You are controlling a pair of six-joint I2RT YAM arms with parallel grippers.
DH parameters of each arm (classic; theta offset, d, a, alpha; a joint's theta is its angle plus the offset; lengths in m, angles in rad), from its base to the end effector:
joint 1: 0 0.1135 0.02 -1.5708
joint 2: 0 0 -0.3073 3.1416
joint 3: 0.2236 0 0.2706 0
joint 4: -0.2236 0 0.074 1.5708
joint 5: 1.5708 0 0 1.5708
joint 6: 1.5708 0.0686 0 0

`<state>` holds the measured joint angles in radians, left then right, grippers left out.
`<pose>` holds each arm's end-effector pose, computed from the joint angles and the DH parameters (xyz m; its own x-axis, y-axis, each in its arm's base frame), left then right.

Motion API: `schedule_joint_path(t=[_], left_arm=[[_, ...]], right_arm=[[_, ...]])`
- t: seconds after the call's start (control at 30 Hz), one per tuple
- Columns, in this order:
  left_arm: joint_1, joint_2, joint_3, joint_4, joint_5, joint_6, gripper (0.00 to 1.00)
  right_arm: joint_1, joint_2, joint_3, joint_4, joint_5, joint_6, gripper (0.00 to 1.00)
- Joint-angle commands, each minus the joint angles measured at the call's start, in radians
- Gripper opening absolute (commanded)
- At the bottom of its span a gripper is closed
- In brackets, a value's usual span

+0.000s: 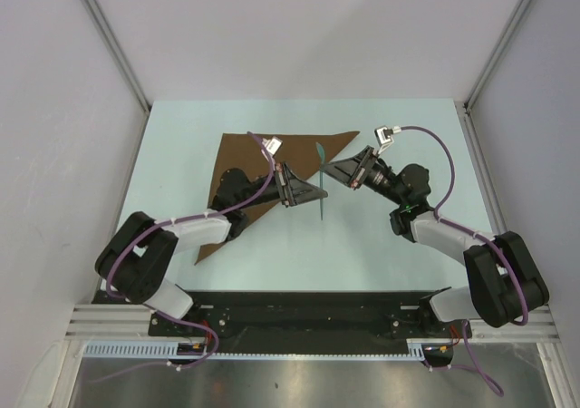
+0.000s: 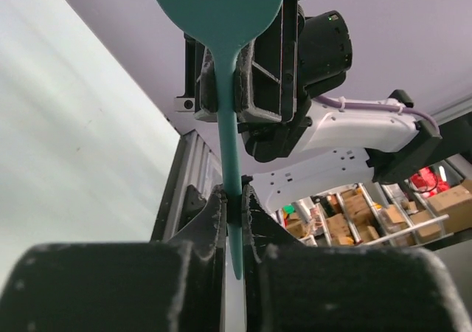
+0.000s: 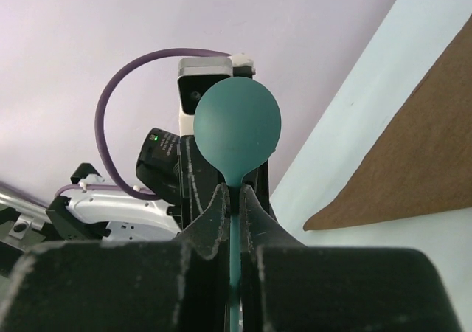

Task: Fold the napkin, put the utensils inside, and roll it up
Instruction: Pass the utensil from the right arm to the left, then place the utensil onto the napkin

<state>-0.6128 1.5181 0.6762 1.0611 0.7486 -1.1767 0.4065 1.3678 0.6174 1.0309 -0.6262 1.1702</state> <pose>0.2559 -0.2370 0.2905 -0.8226 -0.2486 -0.5114 0.5347 -0.0321 -0.8444 0.2748 0.1621 0.3143 -0.6722 0.5230 -0.5241 -0.5608 0.1026 0.8216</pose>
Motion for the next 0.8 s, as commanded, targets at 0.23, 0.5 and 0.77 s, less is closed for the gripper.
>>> schedule_joint_path(t=[0.23,0.5,0.77], left_arm=[[0.037,-0.041,0.035,-0.119,0.049,0.118,0.00],[0.229,-0.069,0.296,-1.017,-0.202,0.711,0.00],[0.197,0.236,0.703,-1.625,-0.618,1.158,0.00]], right_arm=[[0.003,-0.009,0.021,-0.083,-0.001,-0.096,0.20],[-0.009,-0.169,0.010,-0.447,0.091,-0.319,0.98],[-0.100,-0.323,-0.047,-0.577,0.117,-0.400,1.00]])
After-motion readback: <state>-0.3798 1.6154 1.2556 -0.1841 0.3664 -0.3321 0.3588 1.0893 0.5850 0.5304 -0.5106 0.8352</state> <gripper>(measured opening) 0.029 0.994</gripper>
